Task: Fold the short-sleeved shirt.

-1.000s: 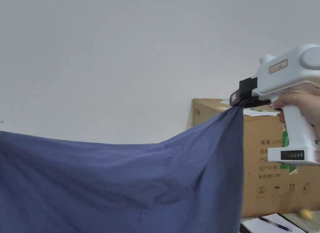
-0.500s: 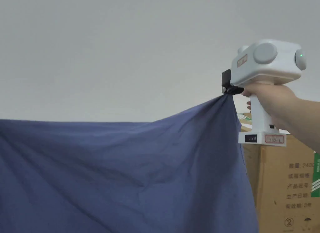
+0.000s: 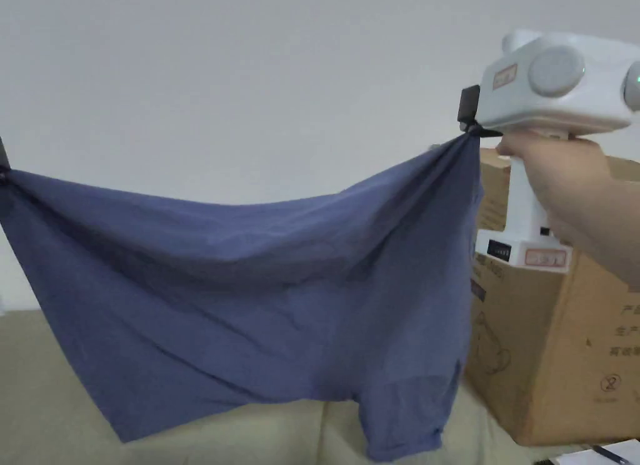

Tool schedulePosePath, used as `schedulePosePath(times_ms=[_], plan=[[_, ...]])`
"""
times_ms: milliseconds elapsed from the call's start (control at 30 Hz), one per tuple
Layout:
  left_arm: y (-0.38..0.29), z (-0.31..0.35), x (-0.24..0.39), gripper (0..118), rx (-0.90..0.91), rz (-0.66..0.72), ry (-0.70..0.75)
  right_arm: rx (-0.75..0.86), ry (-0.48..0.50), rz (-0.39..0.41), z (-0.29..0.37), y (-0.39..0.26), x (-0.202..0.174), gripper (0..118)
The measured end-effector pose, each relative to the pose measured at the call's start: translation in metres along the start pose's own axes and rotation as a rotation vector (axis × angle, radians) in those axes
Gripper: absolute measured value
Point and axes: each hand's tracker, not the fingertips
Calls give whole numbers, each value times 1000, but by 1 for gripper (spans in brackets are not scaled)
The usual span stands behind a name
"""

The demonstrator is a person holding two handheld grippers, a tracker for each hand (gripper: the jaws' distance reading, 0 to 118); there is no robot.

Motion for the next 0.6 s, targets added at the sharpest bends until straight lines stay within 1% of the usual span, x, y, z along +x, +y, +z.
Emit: schedulePosePath(times_ms=[67, 100, 133, 200, 233, 367, 400, 433, 467, 500, 567, 600], plan=[[-48, -11, -3, 0, -75, -20, -31, -99, 21, -20, -5, -58, 4, 1], [-77, -13, -5, 0, -145, -39, -36, -144, 33, -29, -5, -87, 6, 1], [-109, -16, -9, 0, -201, -39, -44, -224, 41, -20, -3, -124, 9, 1], [-171, -15, -19, 0, -327, -53, -26, -359, 79, -31, 8, -197, 18, 1], [-207, -7, -26, 0, -388, -46, -38, -454, 78, -18, 17, -235, 23, 1], [-321, 33, -59, 0, -603, -62, 16, -710, 91, 5, 71, -363, 48, 1], [-340, 46, -68, 0, -638, -51, 21, -754, 91, -11, 89, -384, 56, 1], [-358, 65, -79, 0, -675, -3, 46, -796, 107, -47, 110, -402, 65, 1], [-372, 82, -92, 0, -692, 63, 37, -827, 115, -64, 132, -415, 72, 1], [-379, 90, -107, 0, -708, 90, 21, -843, 109, -75, 150, -423, 79, 1], [-392, 121, -126, 0, -708, 102, 32, -855, 151, -102, 190, -433, 96, 1], [-396, 138, -134, 0, -709, 94, 33, -852, 147, -84, 213, -435, 102, 1]])
